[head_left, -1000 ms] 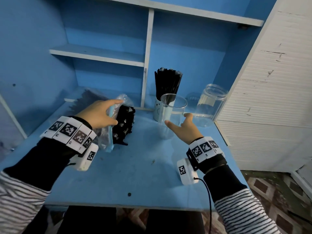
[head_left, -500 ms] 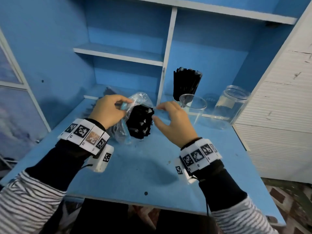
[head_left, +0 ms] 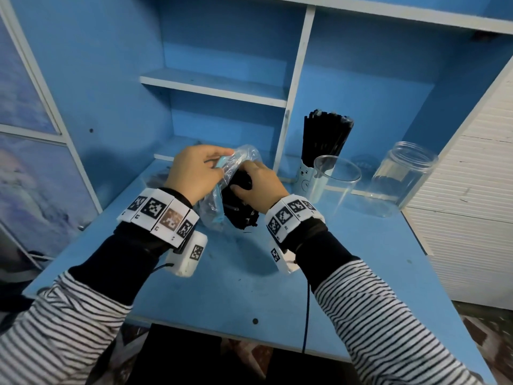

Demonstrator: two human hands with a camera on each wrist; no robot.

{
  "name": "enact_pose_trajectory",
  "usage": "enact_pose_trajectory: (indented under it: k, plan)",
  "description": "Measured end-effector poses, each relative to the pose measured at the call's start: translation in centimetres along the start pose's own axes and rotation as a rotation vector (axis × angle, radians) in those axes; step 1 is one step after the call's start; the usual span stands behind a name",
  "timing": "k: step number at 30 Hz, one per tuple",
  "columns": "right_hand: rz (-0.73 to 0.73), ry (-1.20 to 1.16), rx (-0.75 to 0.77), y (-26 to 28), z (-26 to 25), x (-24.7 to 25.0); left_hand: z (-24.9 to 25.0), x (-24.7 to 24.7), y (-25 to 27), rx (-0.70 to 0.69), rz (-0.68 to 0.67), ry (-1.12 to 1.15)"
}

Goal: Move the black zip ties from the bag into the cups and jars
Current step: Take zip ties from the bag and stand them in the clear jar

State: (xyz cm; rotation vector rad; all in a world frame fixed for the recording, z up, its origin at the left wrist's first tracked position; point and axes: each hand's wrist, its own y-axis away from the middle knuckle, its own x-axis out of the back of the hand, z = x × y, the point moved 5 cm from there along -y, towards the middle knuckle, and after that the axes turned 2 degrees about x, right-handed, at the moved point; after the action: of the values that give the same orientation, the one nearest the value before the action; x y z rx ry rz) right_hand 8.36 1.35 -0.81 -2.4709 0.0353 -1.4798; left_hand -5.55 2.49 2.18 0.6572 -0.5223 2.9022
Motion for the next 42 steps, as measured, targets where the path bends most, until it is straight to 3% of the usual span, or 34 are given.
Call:
enact_pose_trajectory:
  k: [9,13,25,31,37,42]
  plan:
    - [0.031,-0.009,0.185,0.0,-0.3,-0.1,-0.2,0.4,-0.3,0.023,-0.004,0.048]
    - [0.143,-0.089,0.176,0.3,0.4,1.1,-0.6,0.3,-0.6,0.018,-0.001,0.073]
    - [0.263,-0.227,0.091,3.4,2.0,4.5,-0.7,0.3,-0.8,0.004,0.014,0.051]
    - [0.306,-0.255,0.088,3.7,1.9,4.8,-0.3,-0.4,-0.6,0.008,0.016,0.025]
    - [0.307,-0.281,0.102,3.7,1.3,4.5,0.1,-2.2,-0.1,-0.012,-0.089,-0.09]
    - [0.312,-0.318,0.019,4.7,2.8,5.6,-0.5,-2.2,-0.5,-0.023,-0.003,-0.113]
